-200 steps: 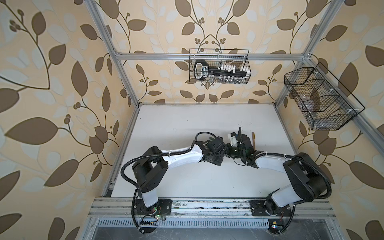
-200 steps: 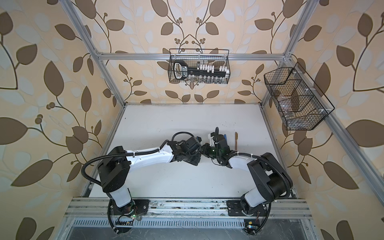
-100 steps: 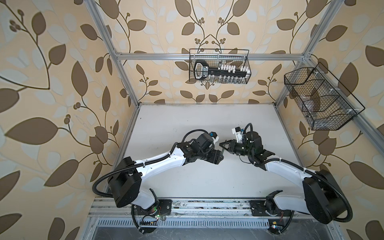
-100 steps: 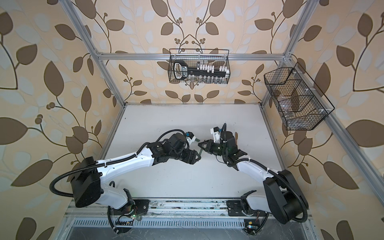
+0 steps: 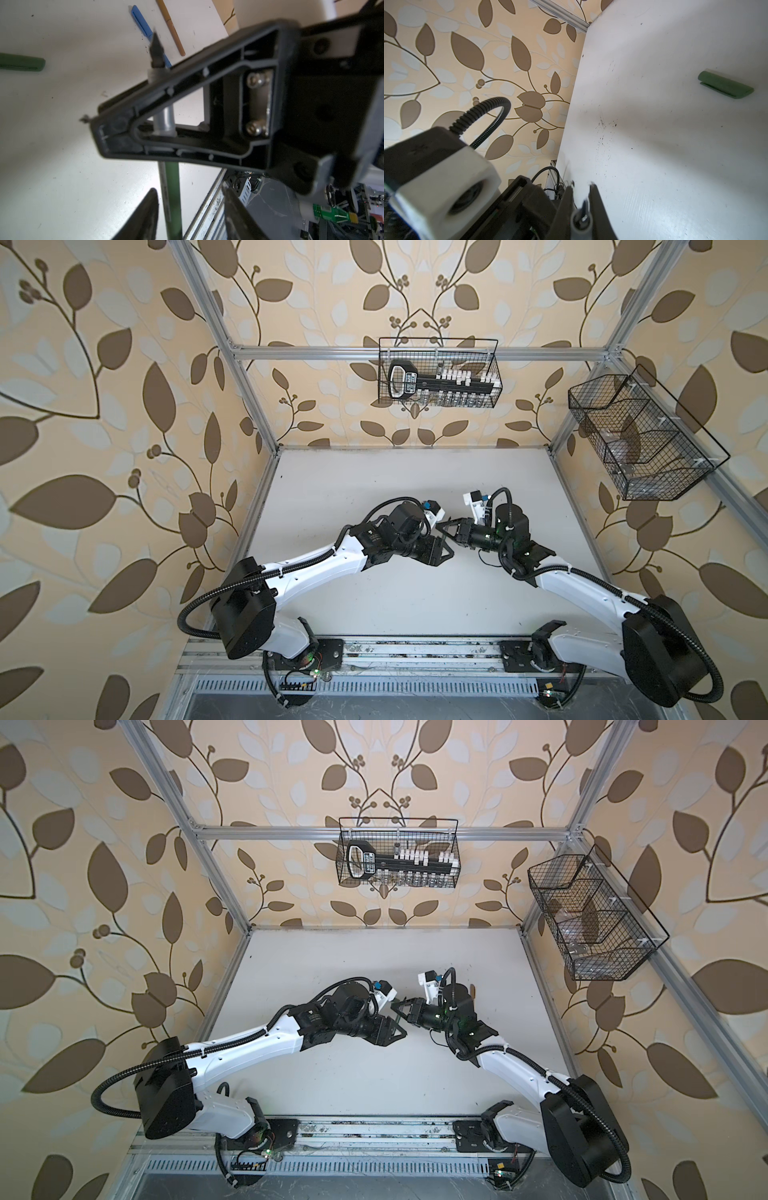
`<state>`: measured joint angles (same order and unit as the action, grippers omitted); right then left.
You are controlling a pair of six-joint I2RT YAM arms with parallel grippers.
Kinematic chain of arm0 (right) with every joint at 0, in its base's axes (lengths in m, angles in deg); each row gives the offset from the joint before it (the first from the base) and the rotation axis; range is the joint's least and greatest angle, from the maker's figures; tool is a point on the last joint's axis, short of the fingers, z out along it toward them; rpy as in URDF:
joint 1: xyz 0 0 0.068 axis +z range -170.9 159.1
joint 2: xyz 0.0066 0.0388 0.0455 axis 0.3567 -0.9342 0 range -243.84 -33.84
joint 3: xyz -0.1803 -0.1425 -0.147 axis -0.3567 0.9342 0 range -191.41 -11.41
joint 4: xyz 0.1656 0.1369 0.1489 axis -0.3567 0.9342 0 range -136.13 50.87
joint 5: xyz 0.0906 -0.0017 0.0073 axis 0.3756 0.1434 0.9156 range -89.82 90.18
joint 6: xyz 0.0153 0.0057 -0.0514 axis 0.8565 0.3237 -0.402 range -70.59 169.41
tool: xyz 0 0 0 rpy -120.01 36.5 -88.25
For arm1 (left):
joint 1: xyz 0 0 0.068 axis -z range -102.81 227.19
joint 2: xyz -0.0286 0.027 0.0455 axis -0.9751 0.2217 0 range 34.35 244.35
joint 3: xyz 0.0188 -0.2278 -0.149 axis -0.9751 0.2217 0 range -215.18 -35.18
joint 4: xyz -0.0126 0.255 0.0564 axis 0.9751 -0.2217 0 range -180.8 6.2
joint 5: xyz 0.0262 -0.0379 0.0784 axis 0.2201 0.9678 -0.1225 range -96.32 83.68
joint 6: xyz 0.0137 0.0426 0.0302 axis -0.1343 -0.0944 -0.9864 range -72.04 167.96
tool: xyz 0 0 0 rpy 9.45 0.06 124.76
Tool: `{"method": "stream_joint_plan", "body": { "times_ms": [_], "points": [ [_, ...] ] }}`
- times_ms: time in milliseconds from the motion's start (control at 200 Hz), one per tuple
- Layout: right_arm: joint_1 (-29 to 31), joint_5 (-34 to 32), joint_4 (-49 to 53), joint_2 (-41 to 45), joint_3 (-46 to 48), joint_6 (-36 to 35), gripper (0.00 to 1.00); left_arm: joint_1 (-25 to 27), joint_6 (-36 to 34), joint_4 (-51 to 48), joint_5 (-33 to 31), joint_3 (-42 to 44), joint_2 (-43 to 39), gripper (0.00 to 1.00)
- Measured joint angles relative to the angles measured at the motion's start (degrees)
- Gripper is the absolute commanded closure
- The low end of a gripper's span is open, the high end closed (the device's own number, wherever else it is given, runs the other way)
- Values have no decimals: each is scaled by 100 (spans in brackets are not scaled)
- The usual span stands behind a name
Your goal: Insert the pens into the pen caps
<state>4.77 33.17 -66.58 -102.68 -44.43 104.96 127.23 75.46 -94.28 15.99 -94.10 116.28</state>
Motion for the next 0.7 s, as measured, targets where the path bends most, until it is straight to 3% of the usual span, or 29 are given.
{"method": "stream_joint_plan", "body": {
  "times_ms": [330, 581, 701],
  "points": [
    [9, -24, -42, 107, 4, 63, 100, -26, -28, -9, -2, -2, 4, 79],
    [70, -129, 28, 146, -2, -31, 92, -57, -70, -184, -138, -28, 4, 100],
    [210, -365, 597, 240, -214, -387, 85, -52, -79, -254, -216, -28, -26, 100]
  ]
}}
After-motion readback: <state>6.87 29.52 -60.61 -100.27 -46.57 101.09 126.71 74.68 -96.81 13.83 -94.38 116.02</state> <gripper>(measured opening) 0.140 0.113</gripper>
